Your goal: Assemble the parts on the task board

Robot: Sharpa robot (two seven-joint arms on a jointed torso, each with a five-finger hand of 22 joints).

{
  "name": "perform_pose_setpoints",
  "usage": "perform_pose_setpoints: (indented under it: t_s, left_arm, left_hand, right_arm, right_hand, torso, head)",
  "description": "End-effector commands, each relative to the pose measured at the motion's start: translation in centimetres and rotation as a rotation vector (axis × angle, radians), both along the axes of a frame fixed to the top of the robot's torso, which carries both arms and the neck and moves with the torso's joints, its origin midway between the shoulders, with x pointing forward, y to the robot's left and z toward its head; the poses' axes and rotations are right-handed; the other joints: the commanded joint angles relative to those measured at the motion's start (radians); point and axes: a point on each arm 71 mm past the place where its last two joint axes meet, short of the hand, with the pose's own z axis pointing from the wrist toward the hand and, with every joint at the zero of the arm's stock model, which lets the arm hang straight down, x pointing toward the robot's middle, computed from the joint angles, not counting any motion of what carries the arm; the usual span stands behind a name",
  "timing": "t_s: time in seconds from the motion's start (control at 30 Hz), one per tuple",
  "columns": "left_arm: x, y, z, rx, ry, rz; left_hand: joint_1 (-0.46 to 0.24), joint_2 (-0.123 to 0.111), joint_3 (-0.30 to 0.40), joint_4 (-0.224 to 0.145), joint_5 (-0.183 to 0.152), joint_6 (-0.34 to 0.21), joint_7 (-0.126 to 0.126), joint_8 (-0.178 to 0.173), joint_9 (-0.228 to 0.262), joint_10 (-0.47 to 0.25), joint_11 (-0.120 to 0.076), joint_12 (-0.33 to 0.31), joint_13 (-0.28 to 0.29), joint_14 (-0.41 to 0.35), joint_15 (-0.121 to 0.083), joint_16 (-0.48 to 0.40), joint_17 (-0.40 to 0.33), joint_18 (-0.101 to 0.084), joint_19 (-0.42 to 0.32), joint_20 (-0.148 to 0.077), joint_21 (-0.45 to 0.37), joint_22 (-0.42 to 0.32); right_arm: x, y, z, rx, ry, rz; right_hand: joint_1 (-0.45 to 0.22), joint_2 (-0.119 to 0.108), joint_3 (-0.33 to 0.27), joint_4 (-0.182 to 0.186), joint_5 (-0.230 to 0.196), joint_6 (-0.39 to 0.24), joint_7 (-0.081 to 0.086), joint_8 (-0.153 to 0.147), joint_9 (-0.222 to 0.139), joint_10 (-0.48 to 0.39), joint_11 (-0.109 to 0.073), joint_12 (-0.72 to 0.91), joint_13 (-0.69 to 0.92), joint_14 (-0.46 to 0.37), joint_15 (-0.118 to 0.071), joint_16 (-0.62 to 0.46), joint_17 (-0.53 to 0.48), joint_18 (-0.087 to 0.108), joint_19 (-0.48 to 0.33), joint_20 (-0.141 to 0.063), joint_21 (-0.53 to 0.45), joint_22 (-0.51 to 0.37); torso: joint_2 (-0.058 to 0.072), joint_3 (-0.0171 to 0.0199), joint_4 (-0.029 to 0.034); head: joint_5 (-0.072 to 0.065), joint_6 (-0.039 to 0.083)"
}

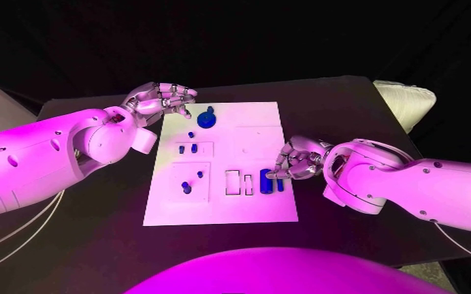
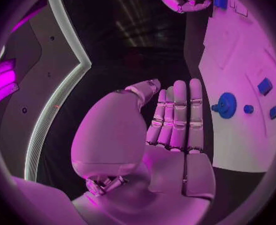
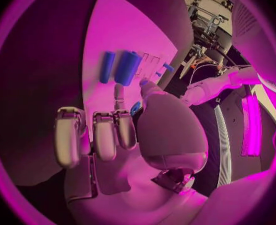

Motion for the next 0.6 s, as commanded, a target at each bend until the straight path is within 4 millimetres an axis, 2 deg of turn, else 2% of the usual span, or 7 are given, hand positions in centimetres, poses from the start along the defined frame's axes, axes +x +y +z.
perform_pose_setpoints:
  t_s: [0.03,0.2,0.3,0.6]
  left_arm:
    - [-0.1,-0.2,0.1,-0.013,-0.01,-0.01]
    - [-0.1,-0.1,0.1,-0.012,-0.009,-0.01]
    - [-0.1,0.0,0.1,-0.012,-0.009,-0.009]
    - [-0.1,0.1,0.1,-0.01,-0.008,-0.006]
  left_hand:
    - [0.006,-0.001,0.001,0.006,0.003,-0.003,0.002,-0.004,-0.001,0.001,0.005,-0.003,-0.002,0.001,0.004,-0.006,-0.001,0.013,0.005,0.001,-0.004,-0.001]
    - [0.004,-0.001,0.001,0.008,0.003,-0.003,0.002,-0.004,-0.001,0.001,0.005,-0.003,-0.002,0.001,0.004,-0.006,-0.001,0.013,0.005,0.001,-0.005,-0.002]
    - [0.004,-0.001,0.001,0.008,0.003,-0.003,0.002,-0.004,-0.001,0.001,0.005,-0.003,-0.002,0.001,0.004,-0.006,-0.001,0.013,0.005,0.001,-0.005,-0.002]
    - [0.004,-0.001,0.001,0.008,0.003,-0.003,0.002,-0.004,-0.001,0.001,0.005,-0.003,-0.002,0.001,0.004,-0.006,-0.001,0.013,0.005,0.001,-0.005,-0.002]
  right_arm:
    - [-0.2,0.3,-0.4,-0.037,0.0,0.017]
    - [-0.2,0.8,-0.7,-0.042,0.009,0.028]
    - [-0.1,1.1,-0.9,-0.053,0.0,0.045]
    - [0.0,2.2,-1.2,-0.075,-0.03,0.08]
  right_hand:
    - [-0.013,0.0,-0.017,0.0,0.0,-0.004,-0.003,0.007,0.005,0.03,-0.007,-0.003,0.135,0.076,-0.009,0.003,0.129,-0.02,0.069,-0.004,-0.001,0.23]
    - [-0.015,0.006,-0.046,0.0,-0.006,-0.008,-0.002,0.009,0.014,0.028,-0.007,-0.007,0.134,0.076,-0.009,0.002,0.128,-0.019,0.068,-0.004,-0.004,0.229]
    - [-0.013,0.015,-0.083,0.001,-0.018,-0.013,-0.002,0.011,0.023,0.027,-0.006,-0.009,0.135,0.076,-0.008,0.002,0.128,-0.019,0.067,-0.003,-0.005,0.228]
    - [0.023,0.019,-0.131,0.0,-0.029,-0.022,0.0,0.012,0.035,0.018,-0.004,-0.026,0.125,0.074,-0.007,-0.003,0.123,-0.016,0.062,-0.002,-0.019,0.225]
  torso:
    - [0.001,0.001,-0.0008]
    - [0.002,0.0009,-0.0006]
    - [0.003,0.0003,-0.0014]
    - [0.004,0.002,-0.0008]
  head:
    - [0.004,0.0]
    - [0.003,0.0]
    - [0.004,0.0]
    - [0.007,0.0]
